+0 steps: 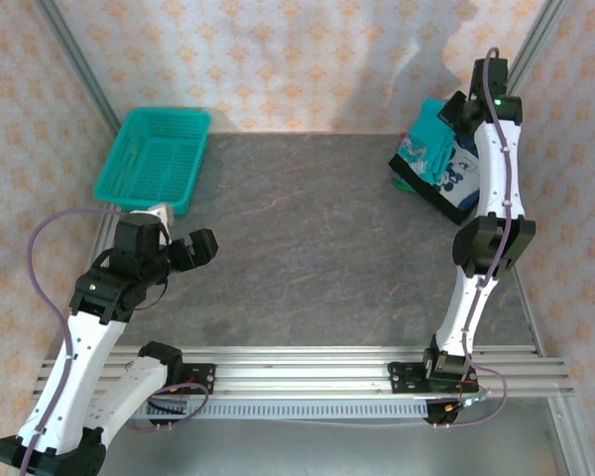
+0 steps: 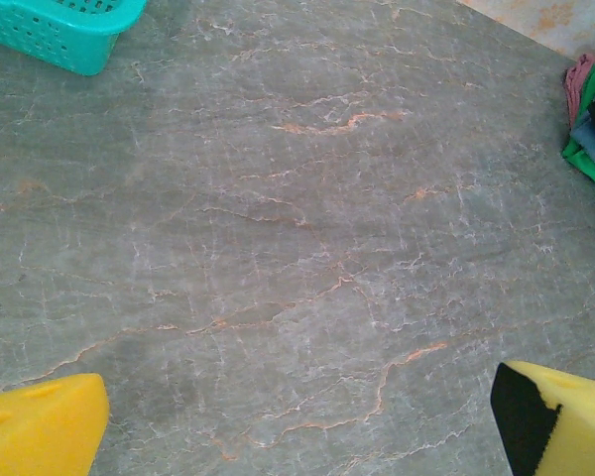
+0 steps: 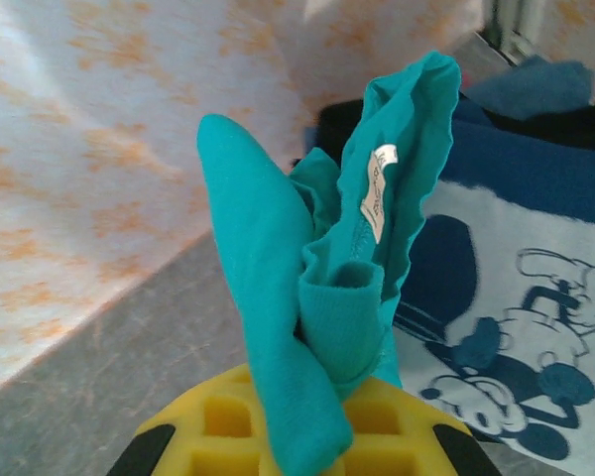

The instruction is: Fold and stack the t-shirts

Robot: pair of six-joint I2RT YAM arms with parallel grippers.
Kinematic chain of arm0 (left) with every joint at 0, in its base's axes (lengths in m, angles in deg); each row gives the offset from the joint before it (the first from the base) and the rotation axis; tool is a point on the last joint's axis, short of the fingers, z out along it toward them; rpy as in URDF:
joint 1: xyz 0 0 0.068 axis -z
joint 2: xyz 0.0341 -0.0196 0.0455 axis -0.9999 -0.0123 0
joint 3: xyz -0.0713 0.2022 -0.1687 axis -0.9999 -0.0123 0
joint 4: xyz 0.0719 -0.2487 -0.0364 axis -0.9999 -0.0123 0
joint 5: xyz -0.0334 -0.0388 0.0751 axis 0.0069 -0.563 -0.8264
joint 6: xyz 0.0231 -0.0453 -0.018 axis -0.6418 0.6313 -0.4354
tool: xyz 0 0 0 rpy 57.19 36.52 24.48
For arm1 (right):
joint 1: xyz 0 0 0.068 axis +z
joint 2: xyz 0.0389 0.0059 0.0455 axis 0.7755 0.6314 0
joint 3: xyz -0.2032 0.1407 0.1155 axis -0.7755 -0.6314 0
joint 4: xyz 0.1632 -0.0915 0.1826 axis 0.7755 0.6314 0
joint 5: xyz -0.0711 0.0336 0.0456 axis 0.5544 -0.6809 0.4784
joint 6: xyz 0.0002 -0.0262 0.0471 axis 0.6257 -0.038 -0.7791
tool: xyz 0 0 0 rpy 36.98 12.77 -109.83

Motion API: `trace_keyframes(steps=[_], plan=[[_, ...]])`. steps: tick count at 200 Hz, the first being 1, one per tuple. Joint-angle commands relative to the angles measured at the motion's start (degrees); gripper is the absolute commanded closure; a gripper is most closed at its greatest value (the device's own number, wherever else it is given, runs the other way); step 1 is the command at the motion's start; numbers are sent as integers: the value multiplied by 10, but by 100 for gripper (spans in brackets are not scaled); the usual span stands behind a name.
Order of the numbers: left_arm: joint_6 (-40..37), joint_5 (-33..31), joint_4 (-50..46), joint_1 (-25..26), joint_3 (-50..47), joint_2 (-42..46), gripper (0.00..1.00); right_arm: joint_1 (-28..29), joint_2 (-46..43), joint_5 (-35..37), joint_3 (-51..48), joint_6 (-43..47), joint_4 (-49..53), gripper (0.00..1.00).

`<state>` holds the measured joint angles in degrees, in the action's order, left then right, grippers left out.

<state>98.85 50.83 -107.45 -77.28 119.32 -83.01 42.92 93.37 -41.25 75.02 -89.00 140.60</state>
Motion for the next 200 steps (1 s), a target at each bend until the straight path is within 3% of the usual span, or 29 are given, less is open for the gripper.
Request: trace_keyframes(steps=[1,114,124,143,173,200], plan=[[-10,-15,0,1,-3,1,0,-25,-64,-9,-65,4,-60,100],[-19,-21,-28,1,7,-19,0,-128,-64,-46,-236,30,-135,99],[-20,-23,-31,1,9,-20,0,-134,-53,-46,-243,30,-134,91],[-21,-23,-37,0,18,-25,0,-143,-31,-35,-247,33,-127,62],[-24,-23,-44,0,39,-32,0,-157,-19,-28,-245,31,-116,39],[-31,-27,-44,0,59,-42,0,-158,-54,-21,-274,36,-137,24]])
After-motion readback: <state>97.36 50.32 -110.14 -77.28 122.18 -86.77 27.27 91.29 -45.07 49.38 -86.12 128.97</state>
